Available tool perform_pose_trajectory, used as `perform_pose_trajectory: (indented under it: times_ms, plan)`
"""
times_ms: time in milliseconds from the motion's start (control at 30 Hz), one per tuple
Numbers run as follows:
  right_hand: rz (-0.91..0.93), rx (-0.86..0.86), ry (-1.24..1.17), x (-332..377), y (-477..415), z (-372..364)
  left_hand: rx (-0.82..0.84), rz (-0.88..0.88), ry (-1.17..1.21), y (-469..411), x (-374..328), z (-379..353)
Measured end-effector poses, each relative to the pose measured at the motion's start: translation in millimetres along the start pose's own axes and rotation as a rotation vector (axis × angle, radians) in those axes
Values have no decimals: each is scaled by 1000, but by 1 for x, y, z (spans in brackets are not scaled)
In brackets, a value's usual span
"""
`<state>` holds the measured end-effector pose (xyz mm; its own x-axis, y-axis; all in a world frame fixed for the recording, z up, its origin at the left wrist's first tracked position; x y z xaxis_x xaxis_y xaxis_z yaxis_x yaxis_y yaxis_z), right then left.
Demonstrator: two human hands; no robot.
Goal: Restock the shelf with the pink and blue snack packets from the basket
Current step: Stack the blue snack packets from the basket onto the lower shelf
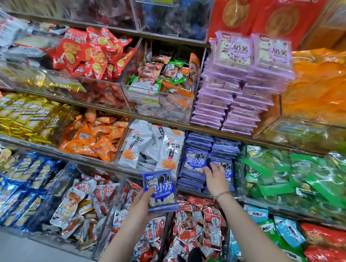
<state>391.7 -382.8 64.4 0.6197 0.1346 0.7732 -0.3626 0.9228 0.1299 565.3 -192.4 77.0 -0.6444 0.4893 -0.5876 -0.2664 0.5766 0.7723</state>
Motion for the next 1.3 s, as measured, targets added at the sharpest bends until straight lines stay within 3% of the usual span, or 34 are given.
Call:
perform_pose_trajectory:
  times_ms: [67,200,267,400,500,600,633,767,867,933,1000,1100,1233,1300]
  plan:
    - [29,-3,-138,8,17,3,7,17,-34,-1,0,-7]
    - [23,299,-519,28,70,-23,48,37,-63,-4,-4,-28]
    - [-15,309,-622,28,84,-32,78,-10,-188,-3,-6,-43]
    - [-267,18,-1072,6,84,-23,10,-352,-659,5,-23,-63]
    - [-360,-190,-1153,-17,79,-3,-84,-690,-866,8,-46,-64]
    - [-490,-365,-1207,-36,71,9,-348,-1008,-1111,1,-65,-61]
    - [-529,-413,-1230,-39,68,11,-447,-1015,-1200,-6,-68,-60]
    - [-583,-600,-1397,-44,61,3,-598,-730,-1546,-39,-57,-44]
    - [-545,-704,-1537,-46,63,0,-624,-738,-1592,-47,-49,-38]
    - [-529,-682,-1555,-48,69,-3,-626,-738,-1617,-50,-47,-37]
    - [-553,-582,-1391,-56,77,-7,-626,-748,-1608,-52,-47,-36]
    - [-463,-429,-903,-61,93,-8,-609,-737,-1584,-51,-46,-38]
    - [63,-221,86,-26,88,6,-601,-737,-1554,-50,-46,-36]
    - [250,-179,371,-7,72,13,-592,-737,-1549,-49,-45,-37]
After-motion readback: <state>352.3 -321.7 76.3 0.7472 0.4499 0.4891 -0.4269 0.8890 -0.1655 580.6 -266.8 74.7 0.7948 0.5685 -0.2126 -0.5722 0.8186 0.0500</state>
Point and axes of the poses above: each hand's wrist, its own y-axis away from the middle knuckle, its own z-axis out of the back of the hand, x = y × z, the point moved 6 cm from there along -y, towards the middle knuckle, and after that the axes turned 12 degrees about z, right-handed, at the moved point
